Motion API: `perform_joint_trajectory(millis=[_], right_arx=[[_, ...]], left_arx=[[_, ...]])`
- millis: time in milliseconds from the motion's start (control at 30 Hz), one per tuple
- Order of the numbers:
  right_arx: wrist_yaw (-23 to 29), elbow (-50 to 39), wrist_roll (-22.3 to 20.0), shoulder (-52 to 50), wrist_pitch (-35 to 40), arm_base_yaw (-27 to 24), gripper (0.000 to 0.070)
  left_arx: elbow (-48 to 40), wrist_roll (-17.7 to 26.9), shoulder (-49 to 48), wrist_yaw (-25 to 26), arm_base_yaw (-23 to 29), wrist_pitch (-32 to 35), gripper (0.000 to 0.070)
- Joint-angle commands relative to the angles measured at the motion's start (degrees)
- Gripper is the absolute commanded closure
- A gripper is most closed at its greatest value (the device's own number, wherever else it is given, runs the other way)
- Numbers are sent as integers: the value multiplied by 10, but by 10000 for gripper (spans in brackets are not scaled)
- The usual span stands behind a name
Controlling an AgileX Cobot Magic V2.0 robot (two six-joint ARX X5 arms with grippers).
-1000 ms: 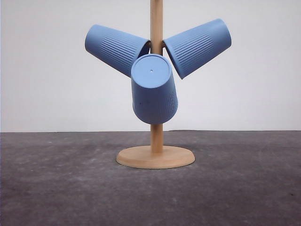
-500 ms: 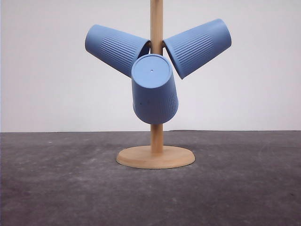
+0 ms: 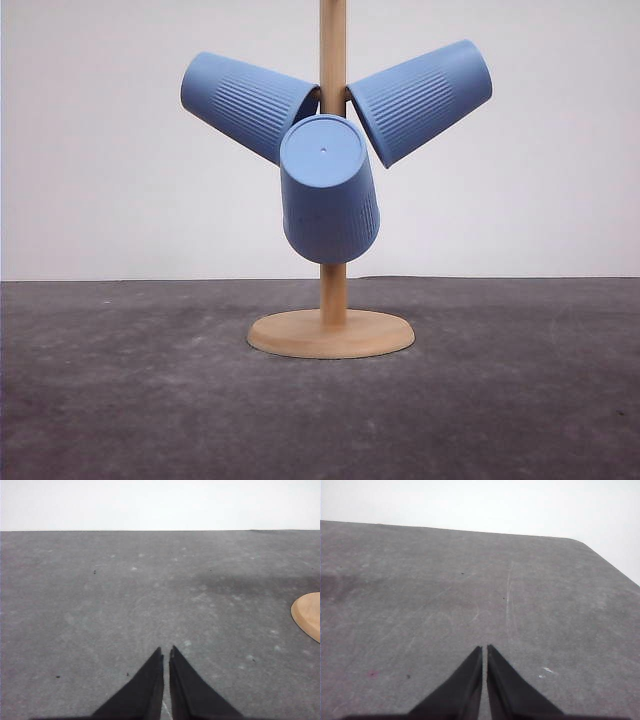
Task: Place three cups
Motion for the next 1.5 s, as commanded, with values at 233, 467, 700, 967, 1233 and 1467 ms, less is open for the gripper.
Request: perform_joint_trajectory(millis=[233,467,700,967,1233,1467], right_arx=[[0,-2,4,1,6,-1,687],[0,-2,4,1,6,-1,687],[0,-2,4,1,6,-1,687],[0,-2,4,1,6,-1,687],[0,-2,4,1,6,-1,687],[0,-2,4,1,6,-1,687]], left_arx=[[-7,4,-1,0,-1,9,700],[-7,4,-1,0,-1,9,700],[-7,4,-1,0,-1,9,700],[-7,4,-1,0,-1,9,700],[-7,4,-1,0,-1,9,700],[-7,4,-1,0,-1,9,700]])
